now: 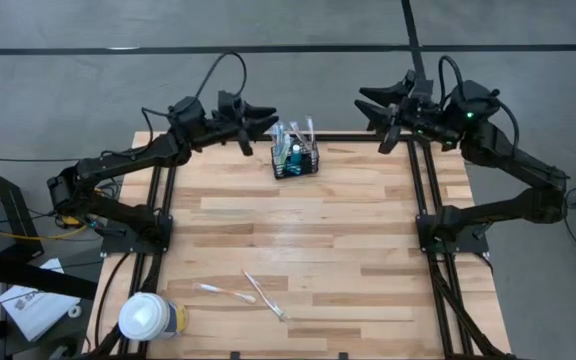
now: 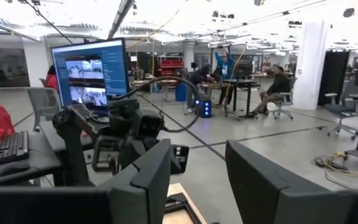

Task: Pick & Place toothbrushing station
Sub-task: Put the left orange toothbrush into the black wire organizer

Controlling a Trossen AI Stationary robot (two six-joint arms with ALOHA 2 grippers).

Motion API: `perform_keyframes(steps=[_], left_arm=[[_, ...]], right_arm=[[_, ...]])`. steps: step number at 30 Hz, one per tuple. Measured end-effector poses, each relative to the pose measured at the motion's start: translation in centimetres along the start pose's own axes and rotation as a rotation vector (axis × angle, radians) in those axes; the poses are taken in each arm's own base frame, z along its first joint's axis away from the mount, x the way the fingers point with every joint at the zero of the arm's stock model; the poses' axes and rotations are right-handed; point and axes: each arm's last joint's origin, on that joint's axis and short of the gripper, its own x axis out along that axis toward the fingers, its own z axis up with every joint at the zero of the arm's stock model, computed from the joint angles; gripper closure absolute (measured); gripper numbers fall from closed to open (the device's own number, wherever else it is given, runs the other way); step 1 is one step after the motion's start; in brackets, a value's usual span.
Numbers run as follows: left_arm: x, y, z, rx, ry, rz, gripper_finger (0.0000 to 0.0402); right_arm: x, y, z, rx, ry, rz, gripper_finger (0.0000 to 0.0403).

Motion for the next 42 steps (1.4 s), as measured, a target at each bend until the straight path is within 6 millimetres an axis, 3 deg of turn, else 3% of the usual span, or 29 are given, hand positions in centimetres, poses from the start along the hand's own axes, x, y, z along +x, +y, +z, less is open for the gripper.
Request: perform_keyframes(steps=[6, 10, 14, 18, 23, 31, 37, 42], left_arm=[[-0.4, -1.1, 1.4, -0.011, -0.097, -0.131, 0.0257], [-1.7, -2.4, 2.2, -0.004, -0.066, -0.153, 0.0261], [-4.2, -2.6, 1.1, 0.000, 0.214, -0.065, 0.0274], [-7.3, -2.9, -0.6, -0.074, 0.513, 0.023, 0.0289], [-10.3, -4.4, -4.0, -0.148, 0.891, 0.040, 0.0296], [-12.2, -9.0, -11.2, -0.190, 1.200, -0.140, 0.0257], [-13.7, -13.4, -16.5, -0.067, 1.306, -0.289, 0.0225], [-13.7, -15.9, -20.6, -0.037, 1.339, -0.340, 0.0210]], right_arm=[[0.0, 0.4, -0.1, 0.046, 0.025, 0.128, 0.0255], [0.9, 1.5, -2.5, 0.117, 0.227, 0.213, 0.0263], [3.2, 3.2, -6.0, 0.126, 0.436, 0.269, 0.0270], [4.7, 4.8, -7.1, 0.122, 0.458, 0.321, 0.0265], [6.3, 5.4, -7.7, 0.138, 0.422, 0.331, 0.0253], [6.1, 4.8, -7.1, 0.190, 0.387, 0.302, 0.0248], [5.5, 4.7, -6.4, 0.193, 0.365, 0.303, 0.0252], [5.4, 4.7, -6.4, 0.197, 0.368, 0.302, 0.0250]])
